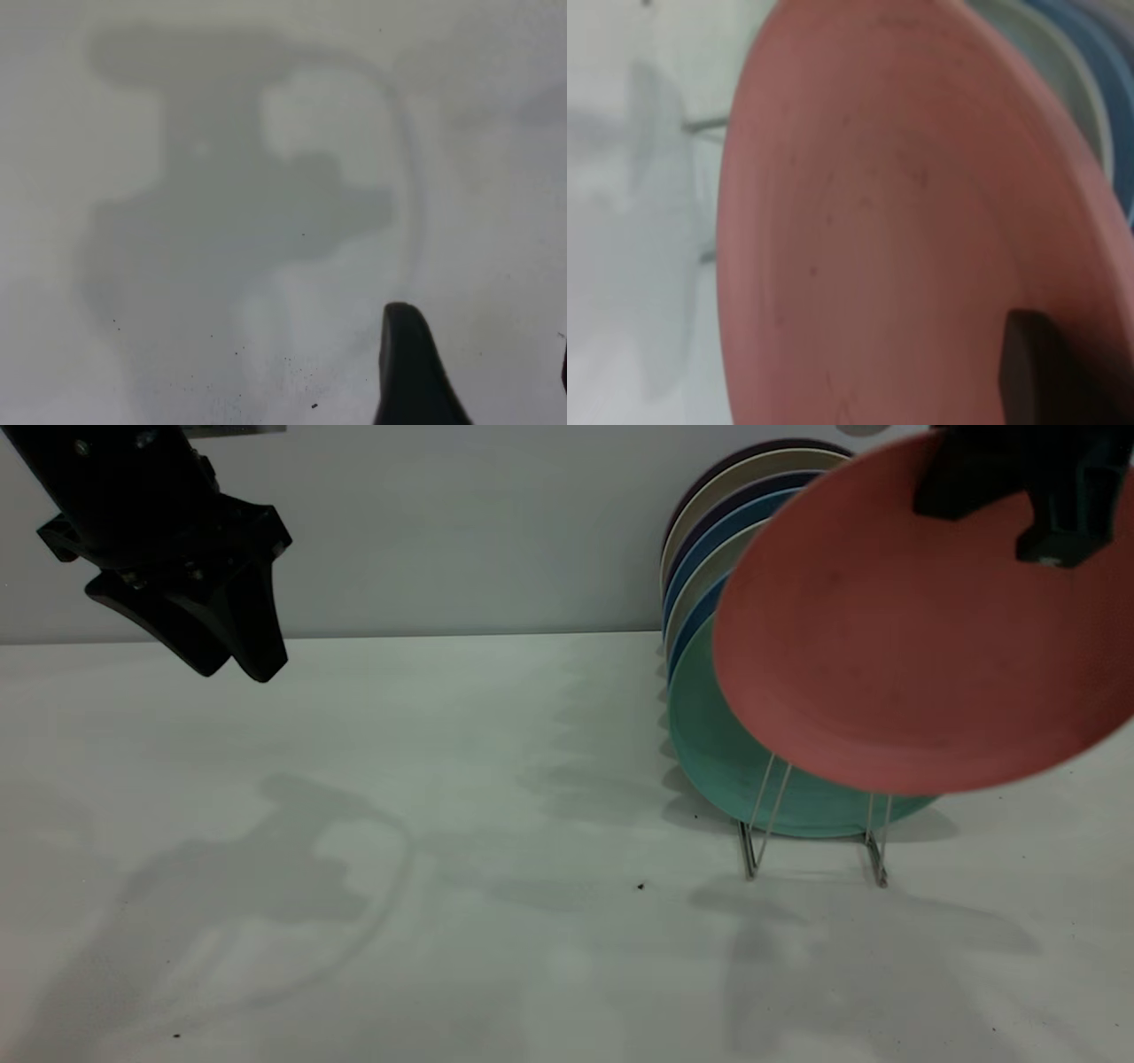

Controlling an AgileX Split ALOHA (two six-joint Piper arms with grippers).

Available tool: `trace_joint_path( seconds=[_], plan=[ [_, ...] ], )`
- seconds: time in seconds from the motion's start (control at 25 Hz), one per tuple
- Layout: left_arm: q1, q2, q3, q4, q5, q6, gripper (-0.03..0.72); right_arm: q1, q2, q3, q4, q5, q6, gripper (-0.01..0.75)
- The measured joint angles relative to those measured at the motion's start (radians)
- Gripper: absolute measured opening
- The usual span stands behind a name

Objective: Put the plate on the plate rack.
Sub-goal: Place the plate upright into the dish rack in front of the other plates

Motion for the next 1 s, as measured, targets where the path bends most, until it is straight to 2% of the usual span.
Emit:
trace_joint_path(
  seconds=[0.44, 1.0],
  plan=[
    [0.000, 0.000, 0.000, 0.000, 0.000, 0.000, 0.437, 0.000, 0.043, 0.000, -0.087, -0.143, 0.005, 0.083],
    [0.000, 0.000, 0.000, 0.000, 0.001, 0.002, 0.437, 0.000, 0.110, 0.000, -0.102, -0.179, 0.019, 0.083]
  ],
)
